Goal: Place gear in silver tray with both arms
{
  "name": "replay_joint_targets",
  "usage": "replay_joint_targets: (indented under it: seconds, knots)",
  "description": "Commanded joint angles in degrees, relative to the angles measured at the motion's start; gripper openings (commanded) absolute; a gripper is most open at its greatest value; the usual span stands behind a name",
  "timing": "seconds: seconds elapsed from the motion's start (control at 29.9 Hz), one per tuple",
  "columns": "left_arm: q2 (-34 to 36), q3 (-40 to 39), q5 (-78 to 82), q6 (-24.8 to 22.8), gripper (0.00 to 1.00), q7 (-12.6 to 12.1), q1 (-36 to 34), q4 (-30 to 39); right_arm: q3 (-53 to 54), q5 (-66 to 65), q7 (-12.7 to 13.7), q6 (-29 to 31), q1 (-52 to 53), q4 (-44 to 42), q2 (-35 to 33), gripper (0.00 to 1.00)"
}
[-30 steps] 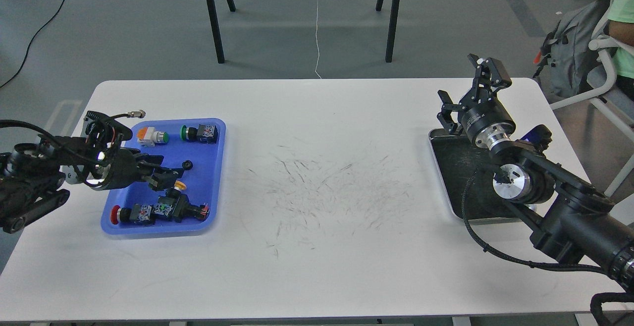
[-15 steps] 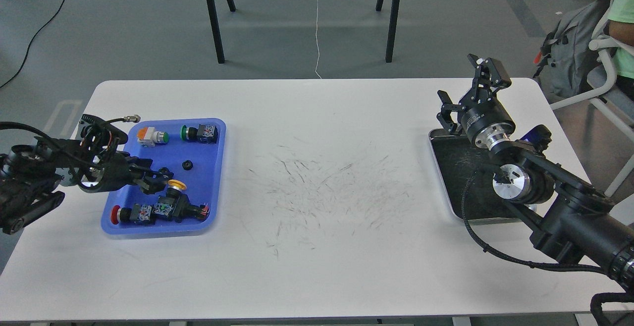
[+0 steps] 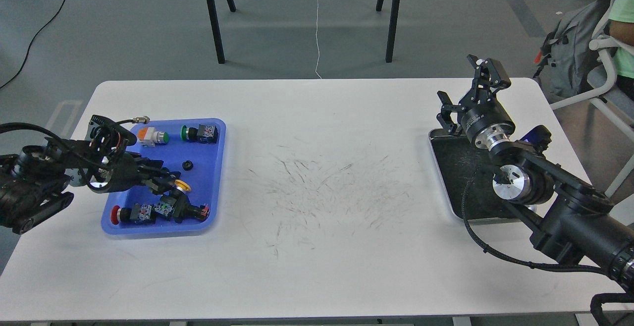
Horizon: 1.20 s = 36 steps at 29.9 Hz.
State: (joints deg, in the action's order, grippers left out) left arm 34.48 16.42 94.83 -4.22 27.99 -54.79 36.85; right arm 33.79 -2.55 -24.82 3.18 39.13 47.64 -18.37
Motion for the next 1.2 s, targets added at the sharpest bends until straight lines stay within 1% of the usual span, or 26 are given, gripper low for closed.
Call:
replay_joint_targets:
  seconds: [0.0,0.03,0.27,0.6,0.84,0.94,1.17]
  knots:
    - [0.0,0.3,0.3,0.0,0.44,0.0,-0.1,0.1,0.0,0.0,-0.1,0.0,0.0,0.0,0.1,0.99]
    - [0.0,0.7,0.3,0.0,0.43,0.0,-0.2,0.2,0.0,0.0,-0.1,0.0,0.0,0.0,0.1,0.99]
    - [0.2,1.6,0.4,0.0,0.41,0.0,-0.3,-0.2,0.0,0.0,-0.1,0.0,0.0,-0.1,0.1,0.99]
    - [0.7,1.6,1.1,0.2,0.32,0.0,-0.4,0.1,0.0,0.0,-0.1,0.0,-0.1,0.0,0.1,0.99]
    - [0.8,1.6,1.8,0.3,0.3,0.0,-0.6,0.0,0.0,0.0,-0.1,0.0,-0.2,0.0,0.2,0.99]
    - [0.9,1.6,1.9,0.4,0.27,0.0,-0.6,0.4,0.0,0.0,-0.1,0.0,-0.2,0.0,0.2,0.99]
    - [0.8,1.4,1.9,0.9,0.23,0.0,-0.7,0.7,0.0,0.0,0.0,0.0,-0.3,-0.2,0.2,0.99]
